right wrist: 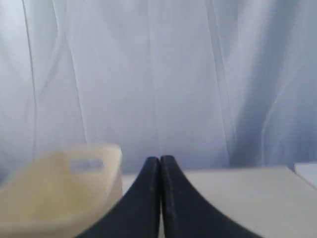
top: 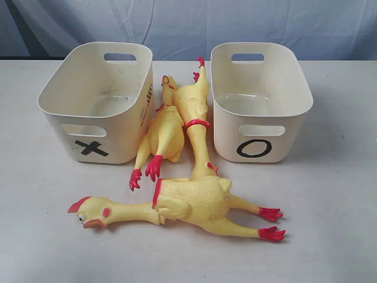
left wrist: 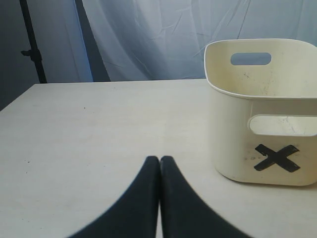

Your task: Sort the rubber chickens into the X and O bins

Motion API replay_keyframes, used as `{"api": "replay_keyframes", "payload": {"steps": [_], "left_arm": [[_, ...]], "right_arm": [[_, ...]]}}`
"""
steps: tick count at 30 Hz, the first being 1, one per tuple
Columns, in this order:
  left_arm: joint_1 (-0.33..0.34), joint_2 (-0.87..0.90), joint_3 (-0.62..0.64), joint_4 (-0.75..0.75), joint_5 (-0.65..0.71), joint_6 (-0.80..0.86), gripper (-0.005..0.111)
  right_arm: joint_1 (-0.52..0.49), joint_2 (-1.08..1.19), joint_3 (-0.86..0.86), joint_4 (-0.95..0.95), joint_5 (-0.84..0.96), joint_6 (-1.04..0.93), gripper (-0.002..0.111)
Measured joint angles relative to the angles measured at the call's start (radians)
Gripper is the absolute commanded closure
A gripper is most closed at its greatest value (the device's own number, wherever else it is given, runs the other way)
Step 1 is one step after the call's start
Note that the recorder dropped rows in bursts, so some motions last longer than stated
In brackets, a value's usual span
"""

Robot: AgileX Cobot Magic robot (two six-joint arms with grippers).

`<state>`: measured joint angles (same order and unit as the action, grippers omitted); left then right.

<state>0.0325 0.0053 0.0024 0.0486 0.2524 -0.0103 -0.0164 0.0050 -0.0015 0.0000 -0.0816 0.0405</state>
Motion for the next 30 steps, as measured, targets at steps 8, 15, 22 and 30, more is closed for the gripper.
{"api": "replay_keyframes", "payload": {"steps": [8, 15, 22, 30], "left_arm": [[0.000, 0.000, 0.000, 0.000, 0.000, 0.000, 0.107], [0.000, 0.000, 0.000, 0.000, 0.000, 0.000, 0.107], [0.000, 0.000, 0.000, 0.000, 0.000, 0.000, 0.107], [0.000, 0.000, 0.000, 0.000, 0.000, 0.000, 0.107]], "right_arm": [[0.000, -0.004, -0.147, 0.190, -0.667, 0.199, 0.108], [0.029, 0.057, -0.615, -0.338, -0.266, 0.204, 0.109], [0.162, 0.294, -0.911, -0.385, 0.050, 0.309, 0.109], [0.401, 0.572, -1.148, -0.224, 0.900, 0.005, 0.109]]}}
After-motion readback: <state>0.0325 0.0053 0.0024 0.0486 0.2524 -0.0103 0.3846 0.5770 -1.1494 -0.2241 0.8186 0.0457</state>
